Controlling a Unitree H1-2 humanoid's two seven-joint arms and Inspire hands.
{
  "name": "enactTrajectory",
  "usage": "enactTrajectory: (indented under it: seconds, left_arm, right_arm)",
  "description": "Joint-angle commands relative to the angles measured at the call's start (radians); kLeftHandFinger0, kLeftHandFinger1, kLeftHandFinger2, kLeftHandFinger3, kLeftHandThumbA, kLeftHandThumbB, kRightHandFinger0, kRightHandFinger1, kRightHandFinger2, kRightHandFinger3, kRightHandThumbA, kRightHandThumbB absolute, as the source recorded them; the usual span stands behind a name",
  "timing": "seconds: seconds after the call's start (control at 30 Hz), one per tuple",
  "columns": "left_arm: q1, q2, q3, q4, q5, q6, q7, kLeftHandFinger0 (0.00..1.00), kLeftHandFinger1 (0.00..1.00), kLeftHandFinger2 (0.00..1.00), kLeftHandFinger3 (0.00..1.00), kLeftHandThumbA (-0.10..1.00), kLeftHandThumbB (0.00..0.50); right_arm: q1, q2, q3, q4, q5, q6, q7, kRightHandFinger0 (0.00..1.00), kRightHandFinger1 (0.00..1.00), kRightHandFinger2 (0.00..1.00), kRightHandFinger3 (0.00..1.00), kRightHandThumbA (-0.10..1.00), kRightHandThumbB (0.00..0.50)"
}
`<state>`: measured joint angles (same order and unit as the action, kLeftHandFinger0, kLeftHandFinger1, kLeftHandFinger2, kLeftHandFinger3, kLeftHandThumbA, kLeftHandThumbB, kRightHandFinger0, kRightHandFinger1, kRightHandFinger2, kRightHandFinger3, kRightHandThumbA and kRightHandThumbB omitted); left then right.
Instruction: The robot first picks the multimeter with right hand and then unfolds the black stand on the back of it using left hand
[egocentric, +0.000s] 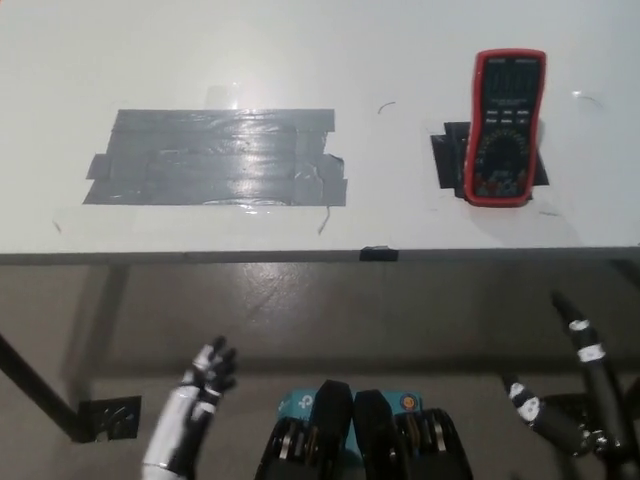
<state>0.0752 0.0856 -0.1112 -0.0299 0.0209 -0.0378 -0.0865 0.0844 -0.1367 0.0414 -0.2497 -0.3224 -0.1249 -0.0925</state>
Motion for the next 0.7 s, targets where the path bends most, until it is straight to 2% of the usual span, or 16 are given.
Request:
enactTrajectory:
  seconds: [0.0, 0.07, 0.13, 0.2, 0.3, 0.33, 0.47, 0.6, 0.67]
  left_arm:
    - [0.005, 0.003, -0.032, -0.052, 0.139, -0.075, 0.042, 1.0, 1.0, 1.0, 1.0, 0.79, 0.112]
    - [0.016, -0.006, -0.039, -0.057, 0.164, -0.084, 0.055, 1.0, 1.0, 1.0, 1.0, 0.78, 0.12]
    - [0.032, -0.009, -0.053, -0.057, 0.217, -0.1, 0.079, 1.0, 1.0, 1.0, 1.0, 0.76, 0.107]
    - [0.062, -0.014, -0.07, -0.038, 0.261, -0.142, 0.106, 1.0, 1.0, 1.0, 1.0, 0.67, 0.095]
    - [0.089, -0.007, -0.077, 0.013, 0.297, -0.199, 0.135, 1.0, 1.0, 1.0, 1.0, 0.63, 0.124]
    - [0.096, -0.005, -0.079, 0.017, 0.309, -0.202, 0.14, 1.0, 1.0, 1.0, 1.0, 0.64, 0.127]
    - [0.117, 0.0, -0.073, 0.025, 0.326, -0.231, 0.152, 1.0, 1.0, 1.0, 1.0, 0.64, 0.111]
    - [0.13, 0.007, -0.067, 0.025, 0.312, -0.247, 0.14, 1.0, 1.0, 1.0, 1.0, 0.65, 0.129]
    - [0.129, 0.012, -0.068, 0.033, 0.317, -0.262, 0.143, 1.0, 1.0, 1.0, 1.0, 0.65, 0.132]
  right_arm:
    - [-0.074, 0.041, -0.034, -0.147, -0.136, -0.013, -0.077, 1.0, 1.0, 1.0, 1.0, 0.79, 0.201]
    - [-0.13, 0.055, -0.049, -0.193, -0.154, 0.044, -0.06, 1.0, 1.0, 1.0, 1.0, 0.8, 0.219]
    - [-0.191, 0.068, -0.064, -0.229, -0.187, 0.115, -0.036, 1.0, 1.0, 1.0, 1.0, 0.8, 0.225]
    - [-0.255, 0.071, -0.084, -0.245, -0.225, 0.185, -0.019, 1.0, 1.0, 1.0, 1.0, 0.79, 0.261]
    - [-0.376, 0.07, -0.112, -0.195, -0.237, 0.275, -0.016, 1.0, 1.0, 1.0, 1.0, 0.79, 0.359]
    - [-0.404, 0.07, -0.121, -0.173, -0.231, 0.289, -0.02, 1.0, 1.0, 1.0, 1.0, 0.76, 0.363]
    - [-0.515, 0.046, -0.132, -0.054, -0.312, 0.335, -0.056, 1.0, 1.0, 1.0, 1.0, 0.86, 0.396]
    - [-0.631, 0.019, -0.134, 0.098, -0.346, 0.367, -0.089, 1.0, 1.0, 1.0, 1.0, 0.89, 0.398]
    - [-0.718, -0.006, -0.137, 0.207, -0.348, 0.39, -0.104, 1.0, 1.0, 1.0, 1.0, 0.96, 0.439]
